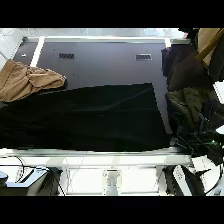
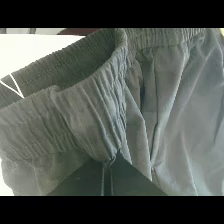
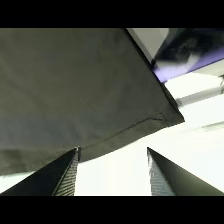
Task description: Fold the clothes and pants, and hang the long-sleeved shirts on hangers.
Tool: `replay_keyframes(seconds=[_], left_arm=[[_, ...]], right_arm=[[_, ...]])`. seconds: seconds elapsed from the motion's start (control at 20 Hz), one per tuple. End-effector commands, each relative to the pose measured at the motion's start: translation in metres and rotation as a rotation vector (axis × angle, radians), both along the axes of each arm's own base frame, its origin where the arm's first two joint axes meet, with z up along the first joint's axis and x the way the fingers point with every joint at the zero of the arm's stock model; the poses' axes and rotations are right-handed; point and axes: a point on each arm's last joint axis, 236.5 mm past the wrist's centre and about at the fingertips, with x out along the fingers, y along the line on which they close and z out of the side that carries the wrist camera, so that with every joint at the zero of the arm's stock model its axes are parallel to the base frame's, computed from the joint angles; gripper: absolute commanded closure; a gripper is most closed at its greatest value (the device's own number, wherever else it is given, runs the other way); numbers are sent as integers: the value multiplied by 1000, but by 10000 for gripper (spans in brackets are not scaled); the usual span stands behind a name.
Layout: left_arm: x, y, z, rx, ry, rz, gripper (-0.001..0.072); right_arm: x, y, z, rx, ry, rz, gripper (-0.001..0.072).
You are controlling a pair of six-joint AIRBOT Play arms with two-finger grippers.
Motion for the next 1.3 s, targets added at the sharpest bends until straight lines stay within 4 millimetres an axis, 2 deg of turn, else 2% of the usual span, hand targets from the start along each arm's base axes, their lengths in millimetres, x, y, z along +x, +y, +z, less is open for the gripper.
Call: replay_keyframes(seconds=[0.0, 0.2, 0.35, 0.5, 0.7, 0.8, 1.05, 1.25], left_arm=[[0, -1, 0, -2, 0, -3, 687], [0, -1, 0, -1, 0, -3, 687], [0, -1, 0, -1, 0, -3, 687], [0, -1, 0, -1, 0, -2, 687], [0, -1, 0, -1, 0, -3, 687], [0, -1, 0, -2, 0, -3, 687], [0, -1, 0, -2, 0, -3, 687], [0, -1, 0, -2, 0, -3, 687]], right_arm=[[-2, -5, -12, 116, 96, 74, 219], [-13, -18, -36, 98, 168, 140, 222], [-6, -27, -46, 62, 133, 160, 258], [-1, -30, -53, 50, 113, 168, 258], [-3, -22, -64, 104, 130, 171, 258], [4, -11, -63, 157, 97, 170, 259], [4, -5, -67, 192, 107, 162, 258], [-11, 8, -74, 226, 130, 179, 262]])
